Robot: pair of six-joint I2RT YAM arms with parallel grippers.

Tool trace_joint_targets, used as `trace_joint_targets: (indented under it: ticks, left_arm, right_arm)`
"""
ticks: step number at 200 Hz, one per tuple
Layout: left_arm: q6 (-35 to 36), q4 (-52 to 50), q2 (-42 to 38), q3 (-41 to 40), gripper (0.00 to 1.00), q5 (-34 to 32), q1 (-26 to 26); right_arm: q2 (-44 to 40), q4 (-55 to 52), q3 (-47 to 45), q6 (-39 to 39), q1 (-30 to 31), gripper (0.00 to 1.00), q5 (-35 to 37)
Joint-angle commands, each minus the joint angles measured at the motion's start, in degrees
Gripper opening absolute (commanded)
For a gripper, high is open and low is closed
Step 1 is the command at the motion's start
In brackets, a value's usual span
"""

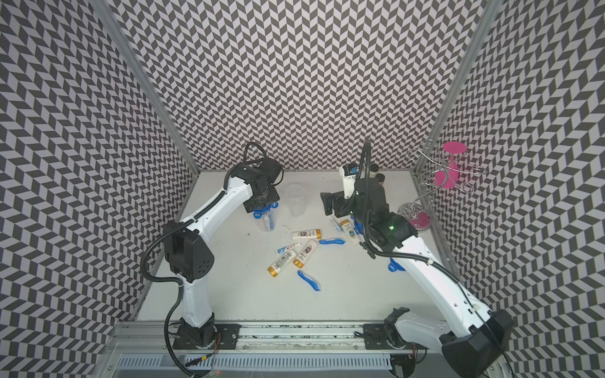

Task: Pack away toiletry kits
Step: Close the lid on the container.

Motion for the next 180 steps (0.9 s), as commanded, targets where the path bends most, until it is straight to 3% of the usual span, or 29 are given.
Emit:
trace_joint_targets:
  ticks: [1, 127, 166, 180]
  left_arm:
    - [0.33, -2.83, 1.72, 1.59, 0.45, -3.61, -0.25]
    - [0.31, -0.45, 3.76, -1.56, 0.51, -2.26, -1.56]
    - [-0.68, 0.55, 1.85, -3.59, 0.6, -1.73, -1.85]
    - [-0.74, 0.71, 1.39, -4.06, 0.73, -2.08, -1.7]
  right_arm:
    - [-0.56, 3.35, -0.4, -0.72, 0.2, 1.0, 0.25]
    - [-0.45, 3.31, -0.06, -1.53, 0.05, 1.0, 1.92]
    - [-0.4, 3.22, 0.4, -1.95, 0.04, 1.0, 2.1]
    - [-0.48, 3.27, 0.4, -1.97, 0.1, 1.0, 2.02]
